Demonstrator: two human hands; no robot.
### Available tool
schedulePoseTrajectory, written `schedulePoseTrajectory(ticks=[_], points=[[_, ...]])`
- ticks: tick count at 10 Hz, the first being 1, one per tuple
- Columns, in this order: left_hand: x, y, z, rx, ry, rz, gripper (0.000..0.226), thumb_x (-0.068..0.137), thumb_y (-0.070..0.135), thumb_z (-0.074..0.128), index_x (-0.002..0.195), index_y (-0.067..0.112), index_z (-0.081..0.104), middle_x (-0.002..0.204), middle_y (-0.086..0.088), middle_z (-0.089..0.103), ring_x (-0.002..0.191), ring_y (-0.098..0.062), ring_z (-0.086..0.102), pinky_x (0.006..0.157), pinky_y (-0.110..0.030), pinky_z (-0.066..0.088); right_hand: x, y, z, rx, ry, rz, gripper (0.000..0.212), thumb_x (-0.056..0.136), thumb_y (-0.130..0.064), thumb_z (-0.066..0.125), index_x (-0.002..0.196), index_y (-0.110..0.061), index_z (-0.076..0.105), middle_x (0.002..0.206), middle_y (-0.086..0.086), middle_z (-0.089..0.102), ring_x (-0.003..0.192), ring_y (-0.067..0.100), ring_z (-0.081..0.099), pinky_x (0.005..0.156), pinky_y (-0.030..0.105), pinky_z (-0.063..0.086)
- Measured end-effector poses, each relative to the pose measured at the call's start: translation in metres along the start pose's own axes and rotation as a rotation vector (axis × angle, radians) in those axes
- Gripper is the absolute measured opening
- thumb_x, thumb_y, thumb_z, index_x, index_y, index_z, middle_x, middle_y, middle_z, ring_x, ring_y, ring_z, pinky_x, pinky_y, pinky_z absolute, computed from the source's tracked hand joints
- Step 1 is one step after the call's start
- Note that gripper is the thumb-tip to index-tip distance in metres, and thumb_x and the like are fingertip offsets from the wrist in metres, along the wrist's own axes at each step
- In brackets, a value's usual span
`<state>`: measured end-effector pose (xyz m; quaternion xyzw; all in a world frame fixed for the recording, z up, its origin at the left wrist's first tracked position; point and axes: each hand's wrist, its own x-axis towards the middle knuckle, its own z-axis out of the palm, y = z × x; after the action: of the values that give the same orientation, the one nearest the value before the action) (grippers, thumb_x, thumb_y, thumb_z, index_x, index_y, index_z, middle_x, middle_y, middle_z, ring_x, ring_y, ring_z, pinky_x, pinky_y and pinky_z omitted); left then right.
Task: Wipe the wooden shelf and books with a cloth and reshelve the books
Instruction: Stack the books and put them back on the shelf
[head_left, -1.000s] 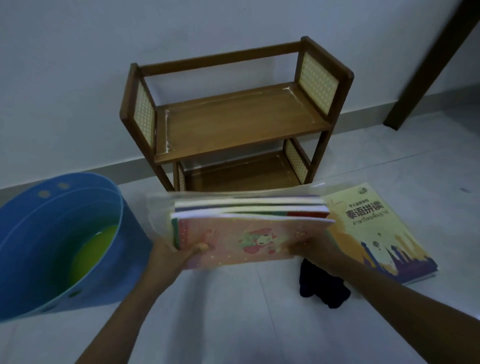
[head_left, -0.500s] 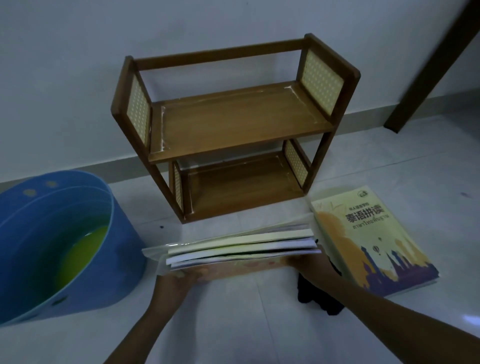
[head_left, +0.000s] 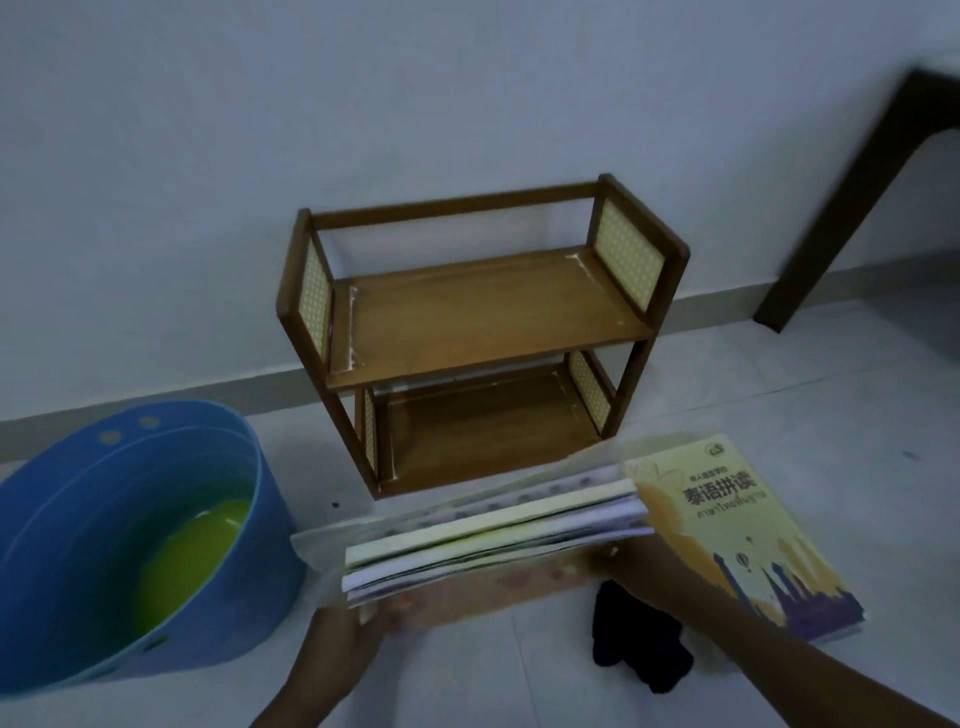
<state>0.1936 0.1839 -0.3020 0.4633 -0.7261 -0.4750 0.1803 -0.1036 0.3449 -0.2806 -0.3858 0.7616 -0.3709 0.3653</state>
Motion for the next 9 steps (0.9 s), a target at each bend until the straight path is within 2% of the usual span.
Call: schedulePoseTrajectory(ticks=[1,2,3,4,5,6,7,8,9], points=[[-0.003,0.065,-0.023,-0.165,0.045,-0.121,0.019,0.076,0.001,0.077,0.085,0.014,0.066,0.084,-0.002,0.071,0.066,0.008,0.065,0.060,-0.007,0.050,-0.005,-0.026,-0.024,0.173,0.008,-0.112,0.028,0.080,-0.016,0.068,0.098,-0.036,0.061,0.093,-0.011,0.066,0.082,-0.002,0.064,0.070,0.024,0.053],[0.017,0.115,-0.046,-0.280,0.175,0.045,0.020,0.071,0.003,0.081,0.084,0.015,0.072,0.069,0.005,0.075,0.063,0.003,0.067,0.055,-0.011,0.051,-0.003,-0.075,-0.046,0.290,0.100,-0.161,0.051,0.082,-0.035,0.065,0.128,-0.028,0.045,0.119,-0.003,0.063,0.107,0.012,0.064,0.085,0.041,0.057],[0.043,0.164,-0.065,-0.259,0.241,0.075,0.006,0.084,0.020,0.070,0.086,0.014,0.071,0.060,0.009,0.070,0.061,-0.004,0.068,0.049,-0.014,0.051,0.005,-0.123,-0.066,0.480,0.100,-0.172,0.062,0.074,-0.038,0.070,0.129,-0.022,0.047,0.121,0.001,0.066,0.106,0.020,0.067,0.085,0.045,0.057],[0.072,0.199,-0.071,-0.209,0.168,0.053,0.013,0.090,0.035,0.062,0.092,0.023,0.067,0.080,0.002,0.074,0.078,-0.013,0.072,0.063,-0.027,0.058,0.030,-0.157,-0.083,0.443,0.193,-0.151,0.055,0.077,-0.035,0.069,0.128,-0.021,0.051,0.118,0.003,0.068,0.103,0.024,0.067,0.087,0.049,0.055],[0.110,0.224,-0.071,0.004,0.161,0.007,0.027,0.094,0.040,0.054,0.082,0.019,0.067,0.073,0.006,0.066,0.069,-0.007,0.063,0.055,-0.020,0.045,0.067,-0.179,-0.098,0.253,0.341,-0.085,0.036,0.091,-0.017,0.059,0.126,-0.012,0.054,0.111,0.003,0.066,0.098,0.020,0.064,0.078,0.037,0.056],[0.136,0.234,-0.067,0.292,0.167,-0.040,0.043,0.097,0.046,0.045,0.073,0.015,0.063,0.070,0.001,0.058,0.064,-0.014,0.054,0.052,-0.025,0.035,0.096,-0.188,-0.103,0.041,0.420,-0.029,0.036,0.091,-0.019,0.058,0.125,-0.008,0.055,0.111,0.004,0.064,0.098,0.020,0.061,0.071,0.028,0.051],[0.144,0.224,-0.059,0.392,0.107,-0.142,0.044,0.097,0.045,0.045,0.096,0.007,0.069,0.083,-0.004,0.059,0.076,-0.020,0.056,0.060,-0.028,0.037,0.108,-0.184,-0.093,-0.147,0.460,0.070,0.037,0.092,-0.029,0.056,0.124,-0.012,0.054,0.119,0.006,0.062,0.109,0.023,0.056,0.076,0.029,0.045],[0.140,0.207,-0.062,0.230,0.058,0.030,0.042,0.087,0.057,0.056,0.104,0.020,0.067,0.088,0.007,0.068,0.082,-0.010,0.065,0.071,-0.030,0.053,0.111,-0.173,-0.086,-0.374,0.542,0.059,0.040,0.093,-0.036,0.054,0.128,-0.019,0.048,0.126,0.003,0.057,0.117,0.025,0.048,0.090,0.032,0.043],[0.120,0.193,-0.071,-0.133,-0.134,0.320,0.080,0.072,0.042,0.081,0.138,0.041,0.036,0.126,0.019,0.060,0.116,-0.002,0.058,0.095,-0.033,0.051,0.100,-0.160,-0.092,-0.094,0.358,-0.145,0.045,0.086,-0.039,0.064,0.125,-0.035,0.041,0.129,-0.009,0.053,0.125,0.018,0.047,0.106,0.043,0.040]])
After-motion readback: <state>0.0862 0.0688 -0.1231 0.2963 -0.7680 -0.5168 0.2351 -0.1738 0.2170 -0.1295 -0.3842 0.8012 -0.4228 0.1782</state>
